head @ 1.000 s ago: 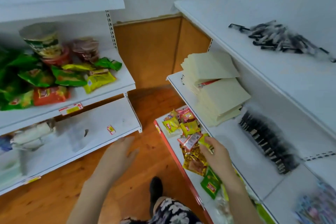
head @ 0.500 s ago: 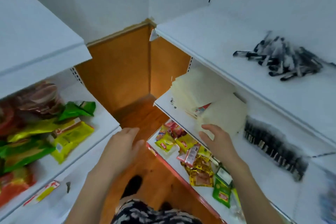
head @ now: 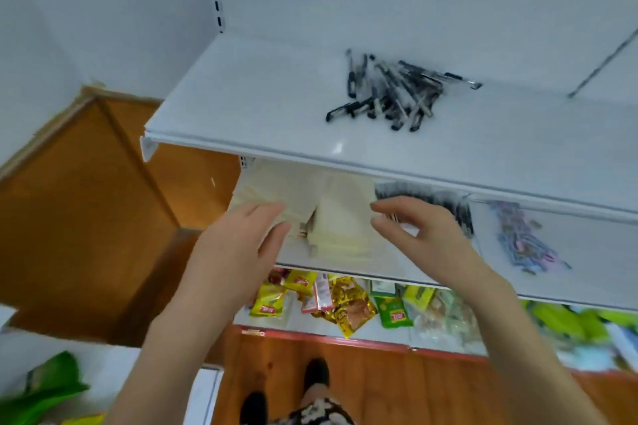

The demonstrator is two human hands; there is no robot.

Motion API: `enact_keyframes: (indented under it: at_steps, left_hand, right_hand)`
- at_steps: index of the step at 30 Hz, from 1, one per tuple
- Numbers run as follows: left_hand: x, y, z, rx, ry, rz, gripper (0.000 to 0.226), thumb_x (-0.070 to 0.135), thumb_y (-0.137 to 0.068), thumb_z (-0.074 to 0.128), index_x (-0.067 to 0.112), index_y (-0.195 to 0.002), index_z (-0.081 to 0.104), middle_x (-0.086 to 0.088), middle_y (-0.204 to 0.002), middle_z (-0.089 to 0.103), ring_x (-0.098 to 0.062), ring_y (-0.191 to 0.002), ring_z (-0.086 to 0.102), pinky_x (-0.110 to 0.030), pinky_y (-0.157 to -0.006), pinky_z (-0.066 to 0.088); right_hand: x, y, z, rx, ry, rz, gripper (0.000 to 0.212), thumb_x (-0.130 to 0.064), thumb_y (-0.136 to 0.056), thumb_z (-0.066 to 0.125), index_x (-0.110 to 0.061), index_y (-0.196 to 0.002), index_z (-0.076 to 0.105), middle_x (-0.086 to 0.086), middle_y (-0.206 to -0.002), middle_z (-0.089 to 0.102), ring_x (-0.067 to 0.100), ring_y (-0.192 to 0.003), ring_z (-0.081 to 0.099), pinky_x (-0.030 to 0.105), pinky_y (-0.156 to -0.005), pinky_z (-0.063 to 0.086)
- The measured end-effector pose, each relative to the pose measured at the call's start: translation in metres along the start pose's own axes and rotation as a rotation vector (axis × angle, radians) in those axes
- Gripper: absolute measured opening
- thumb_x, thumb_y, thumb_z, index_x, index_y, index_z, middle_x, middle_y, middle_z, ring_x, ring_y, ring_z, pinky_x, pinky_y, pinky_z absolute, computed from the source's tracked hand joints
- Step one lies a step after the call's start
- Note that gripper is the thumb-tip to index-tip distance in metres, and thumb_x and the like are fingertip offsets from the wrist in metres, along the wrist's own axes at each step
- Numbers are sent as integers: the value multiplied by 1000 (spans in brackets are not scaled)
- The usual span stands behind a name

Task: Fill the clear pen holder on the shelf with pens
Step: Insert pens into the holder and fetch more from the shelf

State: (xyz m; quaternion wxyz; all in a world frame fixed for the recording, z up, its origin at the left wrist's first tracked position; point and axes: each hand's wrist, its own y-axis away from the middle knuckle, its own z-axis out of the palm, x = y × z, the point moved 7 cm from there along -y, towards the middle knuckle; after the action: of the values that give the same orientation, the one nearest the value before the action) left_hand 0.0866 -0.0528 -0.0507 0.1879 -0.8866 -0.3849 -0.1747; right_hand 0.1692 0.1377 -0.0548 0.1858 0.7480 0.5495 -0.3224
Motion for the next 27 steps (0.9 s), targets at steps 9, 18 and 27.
enact_keyframes:
  at_steps: [9, 18, 27]
  left_hand:
    - [45, -115, -1, 129, 42, 50, 37, 30, -94, 49, 10, -125, 56, -9, -124, 58, -26, -116, 51, -30, -93, 35]
    - [59, -237, 37, -97, -30, -123, 51, 48, -90, 48, 1, -109, 50, -19, -117, 52, -30, -100, 49, -31, -76, 35]
    - [66, -270, 51, -315, -35, -36, 46, 54, -75, 65, 19, -67, 36, 2, -69, 41, -10, -58, 37, -26, -49, 25]
  right_hand:
    - [10, -65, -93, 154, 34, -55, 15, -25, -87, 59, -23, -100, 65, -19, -93, 61, -6, -84, 59, 10, -79, 46]
    - [41, -151, -110, 66, 283, -53, 25, -27, -89, 53, -5, -91, 64, 8, -90, 67, 22, -85, 60, 36, -81, 47]
    - [47, -191, -96, 6, 348, 43, 38, -31, -89, 52, 5, -83, 61, 20, -84, 63, 29, -76, 57, 30, -61, 36]
